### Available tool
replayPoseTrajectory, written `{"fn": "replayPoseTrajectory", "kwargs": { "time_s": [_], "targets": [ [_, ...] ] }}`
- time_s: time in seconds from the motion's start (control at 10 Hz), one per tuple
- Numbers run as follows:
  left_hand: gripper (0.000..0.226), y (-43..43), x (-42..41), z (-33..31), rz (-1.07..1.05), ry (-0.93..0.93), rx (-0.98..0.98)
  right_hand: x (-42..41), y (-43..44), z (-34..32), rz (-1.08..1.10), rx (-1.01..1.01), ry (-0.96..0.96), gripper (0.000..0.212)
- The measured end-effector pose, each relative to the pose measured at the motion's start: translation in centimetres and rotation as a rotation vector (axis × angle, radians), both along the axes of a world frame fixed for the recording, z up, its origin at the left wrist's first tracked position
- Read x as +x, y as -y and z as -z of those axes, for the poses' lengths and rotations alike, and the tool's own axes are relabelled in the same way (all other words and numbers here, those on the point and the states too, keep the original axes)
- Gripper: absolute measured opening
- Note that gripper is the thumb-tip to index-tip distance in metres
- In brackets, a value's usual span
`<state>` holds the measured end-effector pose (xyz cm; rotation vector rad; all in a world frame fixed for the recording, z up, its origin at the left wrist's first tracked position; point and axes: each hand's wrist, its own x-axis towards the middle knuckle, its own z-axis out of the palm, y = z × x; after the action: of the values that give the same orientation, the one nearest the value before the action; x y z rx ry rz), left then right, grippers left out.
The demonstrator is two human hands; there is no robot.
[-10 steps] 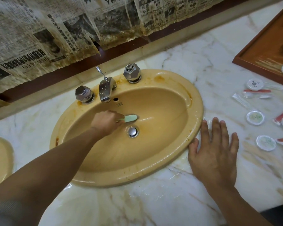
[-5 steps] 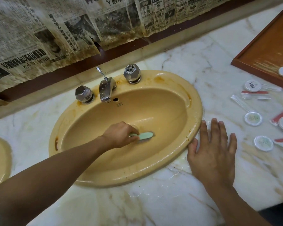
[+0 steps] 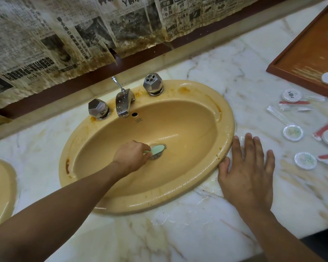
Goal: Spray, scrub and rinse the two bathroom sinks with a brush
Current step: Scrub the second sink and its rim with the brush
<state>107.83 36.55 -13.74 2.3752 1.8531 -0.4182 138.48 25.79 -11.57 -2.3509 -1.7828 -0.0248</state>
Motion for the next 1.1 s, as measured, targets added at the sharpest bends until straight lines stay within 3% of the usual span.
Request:
{"fn": "replayPoseTrajectory", "kwargs": {
  "time_s": [0.2,0.3,0.5,0.6,0.7,0.8,1.0,1.1],
  "targets": [
    [0.029,0.9,-3.8,-2.0,0.073,-0.049,-0.129,0.0,0.0,0.1,0.002,-0.003,0.003,0.065],
    [0.026,-0.2,-6.5,-3.6,0.051,-0.212,-0.031,-0.1,0.0,0.1,0.003,-0.008,0.003,0.066],
    [0.027,-2.4,-7.9,-5.9,0.141,-0.285,0.24,-0.1,0.0,0.1,-0.001,0.001,0.001,0.065],
    [0.027,-1.3,-8.1,-5.3,0.277,-0.439,0.006,0.0,0.0,0.1,-0.008,-0.002,0.005,0.066],
    [0.025,-2.5,-7.8,-7.5,0.406,-0.529,0.07,0.0,0.1,0.2,-0.002,0.001,0.005,0.066],
    [0.024,-5.3,-7.2,-9.9,0.427,-0.389,0.327,0.0,0.0,0.2,-0.003,-0.005,0.01,0.066],
    [0.04,-4.8,-8.0,-9.8,0.693,-0.454,0.189,0.0,0.0,0.2,0.002,-0.008,0.014,0.066],
    [0.035,-5.2,-9.0,-10.6,0.609,-0.499,0.209,0.1,0.0,0.1,-0.001,-0.007,0.008,0.066]
  ]
}}
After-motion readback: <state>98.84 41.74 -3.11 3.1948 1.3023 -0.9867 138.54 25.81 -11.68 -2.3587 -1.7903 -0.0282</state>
